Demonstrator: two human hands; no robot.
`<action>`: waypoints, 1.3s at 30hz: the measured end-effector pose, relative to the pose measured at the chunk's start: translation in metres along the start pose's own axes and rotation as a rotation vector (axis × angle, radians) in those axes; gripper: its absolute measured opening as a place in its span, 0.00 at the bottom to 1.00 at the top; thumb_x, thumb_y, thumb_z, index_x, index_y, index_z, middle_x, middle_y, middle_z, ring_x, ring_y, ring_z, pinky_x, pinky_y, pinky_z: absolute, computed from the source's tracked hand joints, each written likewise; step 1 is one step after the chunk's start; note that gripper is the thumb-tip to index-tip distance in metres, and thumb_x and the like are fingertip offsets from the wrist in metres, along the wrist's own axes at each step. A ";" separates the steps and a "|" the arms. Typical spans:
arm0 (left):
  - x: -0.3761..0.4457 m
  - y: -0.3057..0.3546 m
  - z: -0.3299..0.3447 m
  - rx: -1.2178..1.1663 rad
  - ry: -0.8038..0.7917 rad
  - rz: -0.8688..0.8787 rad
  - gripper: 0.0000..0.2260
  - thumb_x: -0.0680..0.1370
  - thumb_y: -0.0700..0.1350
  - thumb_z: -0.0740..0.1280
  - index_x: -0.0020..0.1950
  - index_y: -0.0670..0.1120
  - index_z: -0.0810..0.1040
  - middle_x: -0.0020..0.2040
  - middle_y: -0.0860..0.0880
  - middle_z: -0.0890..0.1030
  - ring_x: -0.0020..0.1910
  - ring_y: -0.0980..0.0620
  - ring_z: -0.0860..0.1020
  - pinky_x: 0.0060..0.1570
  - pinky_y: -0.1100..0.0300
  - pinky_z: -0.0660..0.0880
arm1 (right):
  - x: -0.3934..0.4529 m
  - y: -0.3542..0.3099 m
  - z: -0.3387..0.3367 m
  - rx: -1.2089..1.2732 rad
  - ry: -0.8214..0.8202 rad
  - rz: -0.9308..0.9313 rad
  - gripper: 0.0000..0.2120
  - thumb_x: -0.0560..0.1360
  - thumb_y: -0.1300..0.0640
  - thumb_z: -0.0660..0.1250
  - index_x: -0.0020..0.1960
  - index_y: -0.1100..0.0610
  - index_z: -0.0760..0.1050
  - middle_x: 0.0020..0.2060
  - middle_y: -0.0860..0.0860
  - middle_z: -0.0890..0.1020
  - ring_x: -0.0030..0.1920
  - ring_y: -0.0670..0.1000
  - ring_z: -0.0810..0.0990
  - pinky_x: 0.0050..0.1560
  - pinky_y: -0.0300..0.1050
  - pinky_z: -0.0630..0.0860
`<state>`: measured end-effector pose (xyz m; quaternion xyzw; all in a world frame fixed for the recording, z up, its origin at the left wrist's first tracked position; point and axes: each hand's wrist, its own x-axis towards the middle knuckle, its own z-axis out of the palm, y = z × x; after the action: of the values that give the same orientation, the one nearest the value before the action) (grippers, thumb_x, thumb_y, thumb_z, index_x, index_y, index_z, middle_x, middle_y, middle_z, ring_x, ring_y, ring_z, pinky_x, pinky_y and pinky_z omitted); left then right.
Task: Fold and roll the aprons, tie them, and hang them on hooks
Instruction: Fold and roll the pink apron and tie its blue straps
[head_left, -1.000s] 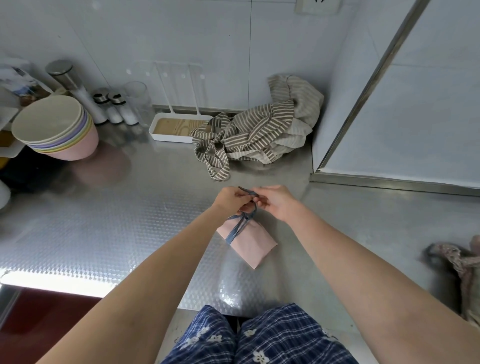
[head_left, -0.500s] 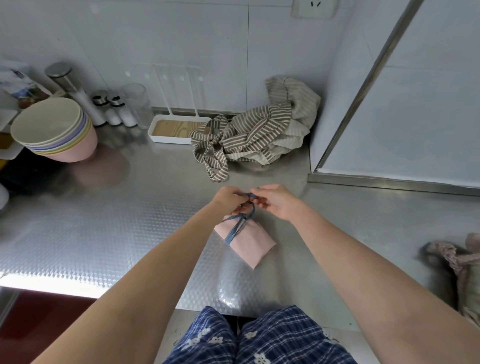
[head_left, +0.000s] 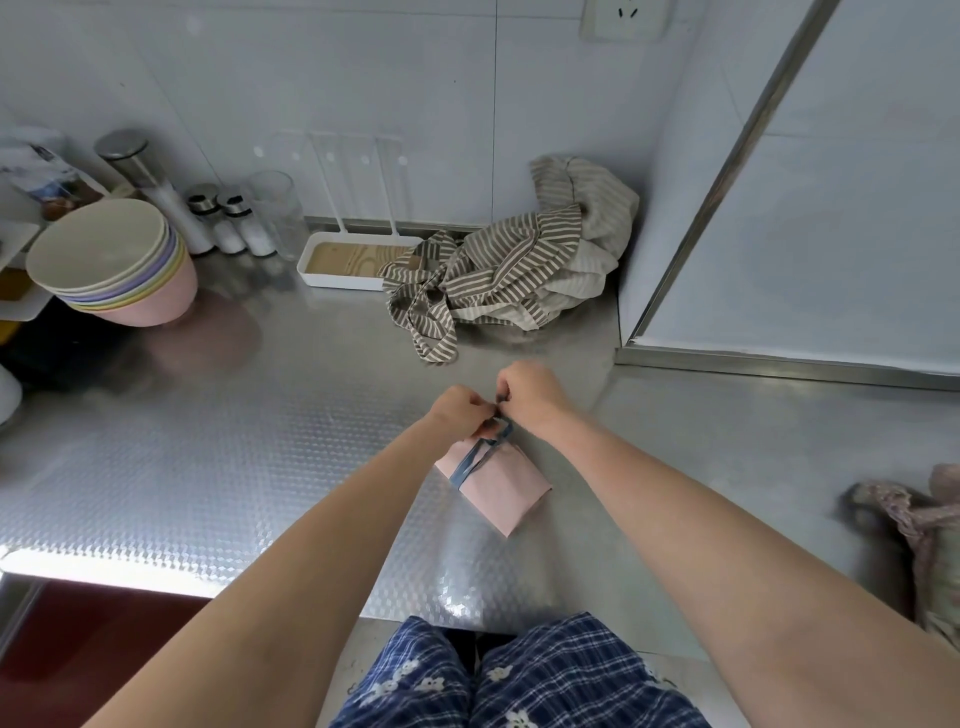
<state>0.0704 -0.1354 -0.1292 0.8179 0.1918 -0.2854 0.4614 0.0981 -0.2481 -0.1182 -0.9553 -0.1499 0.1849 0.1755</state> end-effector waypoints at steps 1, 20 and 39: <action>-0.001 0.001 0.000 -0.007 0.001 0.000 0.15 0.79 0.38 0.60 0.32 0.42 0.73 0.17 0.53 0.73 0.15 0.60 0.68 0.23 0.67 0.65 | -0.001 -0.002 -0.001 -0.049 0.002 -0.020 0.08 0.75 0.63 0.63 0.53 0.62 0.78 0.52 0.58 0.80 0.56 0.59 0.77 0.51 0.46 0.72; -0.005 0.005 -0.011 -0.598 -0.072 -0.246 0.06 0.77 0.41 0.66 0.40 0.44 0.75 0.24 0.51 0.79 0.22 0.59 0.76 0.26 0.67 0.66 | -0.007 0.008 -0.002 0.093 0.177 -0.246 0.02 0.70 0.65 0.68 0.40 0.61 0.75 0.40 0.54 0.80 0.45 0.54 0.75 0.42 0.47 0.68; 0.003 0.006 -0.007 -0.393 0.117 -0.198 0.08 0.82 0.40 0.51 0.45 0.46 0.64 0.23 0.45 0.79 0.16 0.55 0.74 0.18 0.73 0.58 | -0.005 0.019 -0.004 0.514 -0.040 -0.075 0.15 0.68 0.64 0.74 0.30 0.52 0.70 0.30 0.45 0.75 0.32 0.43 0.71 0.37 0.35 0.69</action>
<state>0.0778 -0.1323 -0.1248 0.7048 0.3493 -0.2386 0.5696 0.0990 -0.2680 -0.1208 -0.8692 -0.1367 0.2293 0.4163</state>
